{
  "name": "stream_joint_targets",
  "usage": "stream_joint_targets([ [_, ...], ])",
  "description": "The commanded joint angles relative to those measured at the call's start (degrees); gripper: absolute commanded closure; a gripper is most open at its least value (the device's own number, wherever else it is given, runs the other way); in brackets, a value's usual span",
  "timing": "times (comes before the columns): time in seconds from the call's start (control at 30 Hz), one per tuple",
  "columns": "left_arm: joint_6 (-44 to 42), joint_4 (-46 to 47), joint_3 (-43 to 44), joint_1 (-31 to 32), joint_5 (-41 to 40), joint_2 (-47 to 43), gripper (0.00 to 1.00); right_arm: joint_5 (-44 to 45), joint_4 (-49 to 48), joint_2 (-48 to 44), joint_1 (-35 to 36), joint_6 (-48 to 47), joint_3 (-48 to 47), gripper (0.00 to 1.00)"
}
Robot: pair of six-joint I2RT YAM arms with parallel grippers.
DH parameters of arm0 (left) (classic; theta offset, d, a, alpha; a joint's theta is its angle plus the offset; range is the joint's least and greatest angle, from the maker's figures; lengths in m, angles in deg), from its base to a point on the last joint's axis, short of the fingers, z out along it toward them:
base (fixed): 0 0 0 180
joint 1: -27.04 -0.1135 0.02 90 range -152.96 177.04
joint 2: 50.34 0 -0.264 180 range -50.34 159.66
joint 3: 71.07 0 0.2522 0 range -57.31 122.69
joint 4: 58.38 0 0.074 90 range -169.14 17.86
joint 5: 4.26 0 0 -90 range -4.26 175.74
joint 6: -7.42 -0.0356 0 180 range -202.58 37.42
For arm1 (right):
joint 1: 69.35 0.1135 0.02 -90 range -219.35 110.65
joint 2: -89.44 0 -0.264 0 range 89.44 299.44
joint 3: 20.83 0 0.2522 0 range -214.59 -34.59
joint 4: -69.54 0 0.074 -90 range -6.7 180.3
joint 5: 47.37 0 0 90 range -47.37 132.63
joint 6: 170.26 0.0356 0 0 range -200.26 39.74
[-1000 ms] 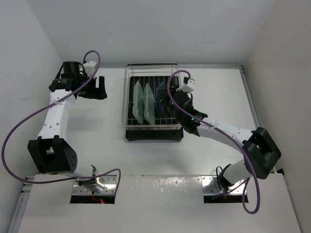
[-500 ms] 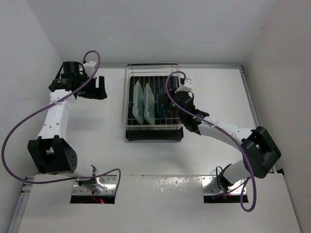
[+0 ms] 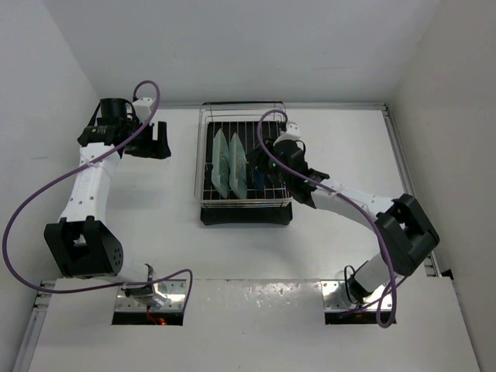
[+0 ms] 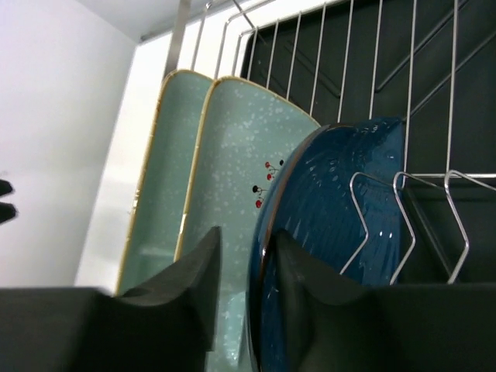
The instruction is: Load the plates into the dish rack
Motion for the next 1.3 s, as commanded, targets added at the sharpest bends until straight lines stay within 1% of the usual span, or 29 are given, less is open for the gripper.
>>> stream_joint_targets([
  [0.0, -0.12, 0.71, 1.57, -0.88, 1.01, -2.14, 0.19, -3.84, 0.99, 1.07, 0.0, -2.97, -4.59, 0.63],
  [0.1, -0.12, 0.71, 1.57, -0.88, 1.01, -2.14, 0.19, -4.99, 3.88, 0.99, 0.0, -5.26, -7.49, 0.6],
  [0.2, -0.12, 0.71, 1.57, -0.88, 1.01, -2.14, 0.19, -5.87, 4.33, 0.55, 0.52, -7.72, -8.38, 0.6],
  [0.33, -0.12, 0.71, 1.57, -0.88, 1.01, -2.14, 0.19, -6.4, 7.66, 0.37, 1.22, -11.59, -11.45, 0.6],
  [0.53, -0.12, 0.71, 1.57, -0.88, 1.01, -2.14, 0.19, -9.12, 9.25, 1.6, 2.11, -12.12, -12.42, 0.61],
  [0.77, -0.12, 0.71, 1.57, -0.88, 1.01, -2.14, 0.19, -13.07, 17.85, 5.9, 2.11, -12.99, -19.09, 0.63],
  [0.9, -0.12, 0.71, 1.57, -1.4, 1.01, -2.14, 0.19, -11.07, 18.13, 4.77, 1.93, -12.82, -18.32, 0.62],
  [0.93, -0.12, 0.71, 1.57, -1.41, 1.01, -2.14, 0.19, -10.88, 18.04, 4.42, 1.76, -13.17, -18.14, 0.6],
  [1.0, -0.12, 0.71, 1.57, -1.41, 1.01, -2.14, 0.19, -10.7, 18.13, 3.36, 1.49, -13.61, -17.96, 0.54],
  [1.1, -0.12, 0.71, 1.57, -1.41, 1.01, -2.14, 0.19, -9.57, 21.55, 1.61, -0.09, -14.4, -17.96, 0.46],
  [1.13, -0.12, 0.71, 1.57, -1.41, 1.01, -2.14, 0.19, -9.47, 21.73, 0.99, -0.35, -14.58, -17.96, 0.4],
  [1.23, -0.12, 0.71, 1.57, -1.41, 1.01, -2.14, 0.19, -9.65, 23.05, -0.24, -1.23, -15.28, -17.61, 0.31],
  [1.27, -0.12, 0.71, 1.57, -1.41, 1.01, -2.14, 0.19, -9.56, 23.57, -1.12, -1.58, -15.63, -17.69, 0.26],
])
